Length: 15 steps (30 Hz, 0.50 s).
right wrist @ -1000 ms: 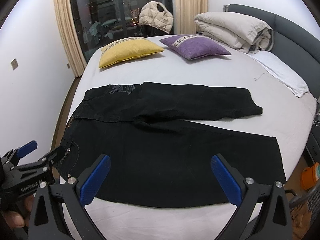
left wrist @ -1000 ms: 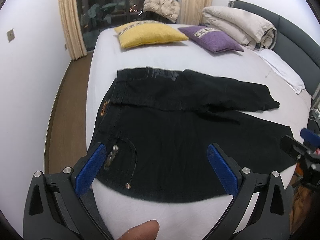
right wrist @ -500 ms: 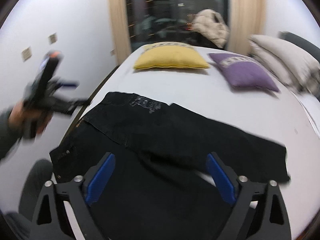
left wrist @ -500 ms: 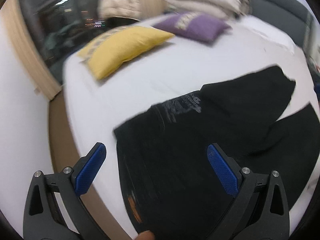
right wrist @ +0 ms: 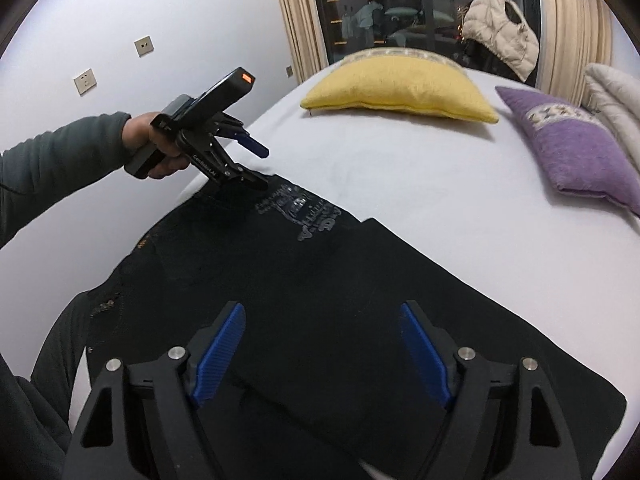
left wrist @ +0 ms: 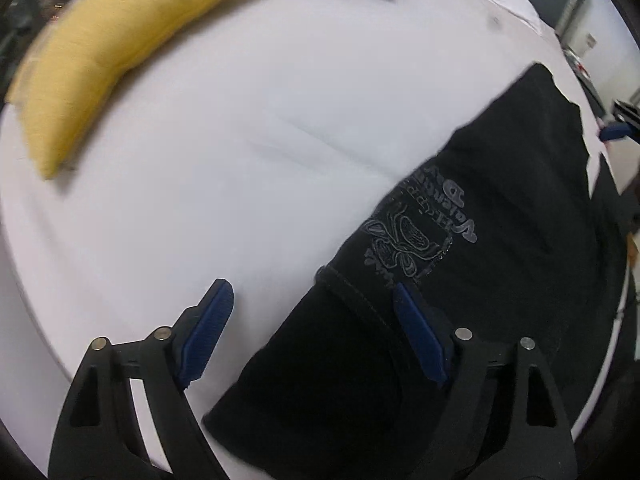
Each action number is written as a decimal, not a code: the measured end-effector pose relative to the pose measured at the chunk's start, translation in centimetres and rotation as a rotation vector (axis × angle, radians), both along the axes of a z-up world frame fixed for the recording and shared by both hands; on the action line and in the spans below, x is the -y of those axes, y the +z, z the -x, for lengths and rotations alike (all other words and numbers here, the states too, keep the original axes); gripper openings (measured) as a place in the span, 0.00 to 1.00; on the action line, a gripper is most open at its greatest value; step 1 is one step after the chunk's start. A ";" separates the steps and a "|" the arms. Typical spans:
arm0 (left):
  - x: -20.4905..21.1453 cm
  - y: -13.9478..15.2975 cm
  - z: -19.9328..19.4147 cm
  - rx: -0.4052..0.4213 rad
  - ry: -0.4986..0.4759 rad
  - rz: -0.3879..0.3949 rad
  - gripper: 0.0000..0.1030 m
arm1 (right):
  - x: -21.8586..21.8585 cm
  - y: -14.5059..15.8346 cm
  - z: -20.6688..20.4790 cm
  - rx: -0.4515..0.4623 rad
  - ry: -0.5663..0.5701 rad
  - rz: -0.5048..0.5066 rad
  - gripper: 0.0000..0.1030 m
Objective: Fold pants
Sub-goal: 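Grasp the waistband edge of the black jeans with the left tool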
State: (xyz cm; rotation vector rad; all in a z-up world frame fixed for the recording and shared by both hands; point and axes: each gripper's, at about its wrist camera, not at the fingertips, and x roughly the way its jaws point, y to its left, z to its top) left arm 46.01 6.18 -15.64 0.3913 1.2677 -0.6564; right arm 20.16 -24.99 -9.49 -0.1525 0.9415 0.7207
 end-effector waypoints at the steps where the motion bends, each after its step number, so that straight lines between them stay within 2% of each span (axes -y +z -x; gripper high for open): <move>1: 0.2 -0.6 -0.3 -0.024 -0.015 0.006 0.79 | -0.1 -0.4 -0.6 -0.007 0.004 0.000 0.76; 3: 0.6 -2.0 -1.0 -0.074 -0.035 0.005 0.79 | 0.0 -1.2 -1.7 -0.023 0.017 -0.005 0.75; 5: 0.8 -2.8 -1.4 -0.079 -0.046 -0.004 0.75 | -0.1 -1.8 -2.6 -0.026 0.024 -0.004 0.72; 6: 0.8 -2.8 -1.5 -0.081 -0.045 0.007 0.63 | -0.1 -1.9 -2.9 -0.028 0.026 -0.006 0.71; 7: 0.6 -2.8 -1.8 -0.085 -0.039 0.022 0.44 | -0.1 -2.1 -3.2 -0.029 0.027 -0.007 0.70; 9: 0.1 -2.6 -2.2 -0.093 -0.015 0.046 0.20 | -0.1 -2.1 -4.2 -0.027 0.032 -0.007 0.70; 12: -0.1 -2.6 -2.1 -0.083 -0.016 0.044 0.09 | -0.2 -2.1 -5.5 -0.029 0.047 -0.004 0.70; 15: 0.6 -2.2 -0.8 0.010 -0.015 0.015 0.06 | -0.7 -2.0 -7.4 -0.038 0.071 0.017 0.70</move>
